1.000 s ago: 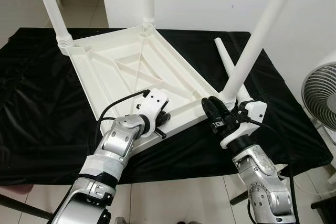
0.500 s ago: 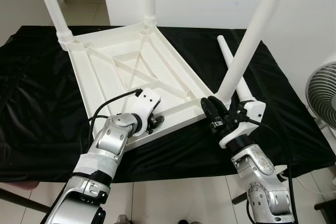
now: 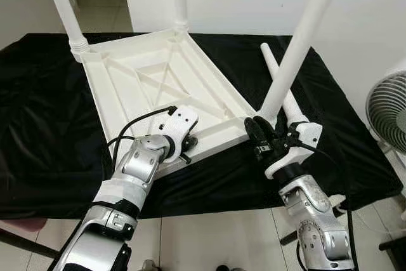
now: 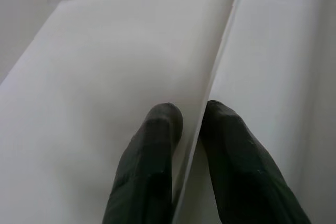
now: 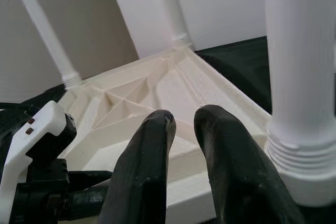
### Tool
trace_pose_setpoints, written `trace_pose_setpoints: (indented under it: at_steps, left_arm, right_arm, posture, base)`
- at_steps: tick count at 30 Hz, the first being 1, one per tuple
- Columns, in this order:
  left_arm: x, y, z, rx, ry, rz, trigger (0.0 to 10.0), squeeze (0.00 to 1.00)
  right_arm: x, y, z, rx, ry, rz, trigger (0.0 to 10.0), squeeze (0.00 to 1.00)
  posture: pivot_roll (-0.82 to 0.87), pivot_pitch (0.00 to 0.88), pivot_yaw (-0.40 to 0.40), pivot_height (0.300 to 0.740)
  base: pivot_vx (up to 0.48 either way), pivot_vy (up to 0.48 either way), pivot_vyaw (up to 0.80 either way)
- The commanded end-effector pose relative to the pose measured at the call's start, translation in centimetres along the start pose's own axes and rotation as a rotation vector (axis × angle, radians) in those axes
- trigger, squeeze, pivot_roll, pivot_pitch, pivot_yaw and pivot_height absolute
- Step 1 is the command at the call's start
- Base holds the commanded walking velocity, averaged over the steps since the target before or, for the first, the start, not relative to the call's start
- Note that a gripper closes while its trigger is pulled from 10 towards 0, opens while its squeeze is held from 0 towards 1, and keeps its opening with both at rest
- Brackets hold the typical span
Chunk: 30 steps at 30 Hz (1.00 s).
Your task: Building children table
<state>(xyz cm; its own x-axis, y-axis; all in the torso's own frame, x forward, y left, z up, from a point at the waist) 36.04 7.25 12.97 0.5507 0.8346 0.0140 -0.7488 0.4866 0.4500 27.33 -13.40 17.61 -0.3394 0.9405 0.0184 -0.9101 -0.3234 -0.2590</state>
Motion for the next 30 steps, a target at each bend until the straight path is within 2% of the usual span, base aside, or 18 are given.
trace_pose_setpoints:
  at_steps: [1, 12, 16, 20, 23, 26, 27, 29, 30]
  left_arm:
    - [3.7, 1.1, -0.7, -0.013, 0.011, 0.284, 0.0, 0.00]
    - [5.1, 2.4, -1.6, 0.002, 0.042, 0.344, 0.0, 0.00]
    - [7.3, 4.4, -2.3, 0.003, 0.097, 0.446, 0.0, 0.00]
    - [8.4, 5.4, -2.7, 0.006, 0.104, 0.496, 0.0, 0.00]
    - [9.8, 6.9, -3.0, 0.007, 0.118, 0.568, 0.0, 0.00]
    - [10.1, 7.3, -3.1, 0.009, 0.124, 0.584, 0.0, 0.00]
    - [10.3, 8.2, -3.1, 0.007, 0.125, 0.597, 0.0, 0.00]
    - [10.2, 8.4, -3.1, 0.005, 0.125, 0.597, 0.0, 0.00]
    - [9.7, 8.5, -3.0, 0.001, 0.131, 0.572, 0.0, 0.00]
  right_arm:
    - [-0.3, 0.2, -0.1, 0.004, 0.011, -0.017, 10.0, 0.00]
    - [-0.3, 0.1, -0.1, 0.009, 0.012, -0.014, 10.0, 0.00]
    - [-0.3, 0.0, -0.1, 0.010, 0.008, -0.013, 10.0, 0.00]
    - [-0.2, 0.0, -0.2, 0.011, 0.006, -0.009, 10.0, 0.00]
    - [-0.2, -0.2, -0.2, 0.013, 0.004, -0.001, 10.0, 0.00]
    - [-0.2, -0.2, -0.2, 0.014, 0.006, 0.001, 10.0, 0.00]
    - [-0.2, -0.2, -0.2, 0.014, 0.008, 0.005, 10.0, 0.00]
    - [-0.2, -0.2, -0.2, 0.014, 0.009, 0.005, 10.0, 0.00]
    - [-0.2, -0.2, -0.2, 0.016, 0.009, 0.006, 10.0, 0.00]
  posture:
    - [0.07, 0.072, 0.014, 0.740]
    - [0.08, 0.086, 0.006, 0.740]
    - [0.09, 0.090, -0.001, 0.740]
    - [0.10, 0.092, -0.008, 0.740]
    - [0.10, 0.094, -0.013, 0.740]
    - [0.10, 0.094, -0.012, 0.740]
    - [0.10, 0.098, -0.017, 0.740]
    - [0.10, 0.098, -0.017, 0.740]
    - [0.10, 0.099, -0.019, 0.740]
  base:
    - [0.000, 0.000, 0.00]
    - [0.000, 0.000, 0.00]
    - [0.000, 0.000, 0.00]
    - [0.000, 0.000, 0.00]
    - [0.000, 0.000, 0.00]
    - [0.000, 0.000, 0.00]
    - [0.000, 0.000, 0.00]
    - [0.000, 0.000, 0.00]
    - [0.000, 0.000, 0.00]
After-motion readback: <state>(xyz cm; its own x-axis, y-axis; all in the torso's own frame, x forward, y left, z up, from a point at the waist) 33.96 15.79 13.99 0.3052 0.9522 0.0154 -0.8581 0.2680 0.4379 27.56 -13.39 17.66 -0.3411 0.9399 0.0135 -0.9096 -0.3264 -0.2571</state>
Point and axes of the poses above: a point about 5 cm out from each wrist's last joint towards the gripper, its own y axis pointing back from the gripper into the wrist, its own z axis along the axis of the wrist's last joint, x = y × z, the point moved 2 cm from there along -y, pointing out of the wrist towards the gripper, and after that the axes turned 12 degrees about y, right-handed, at the moved point
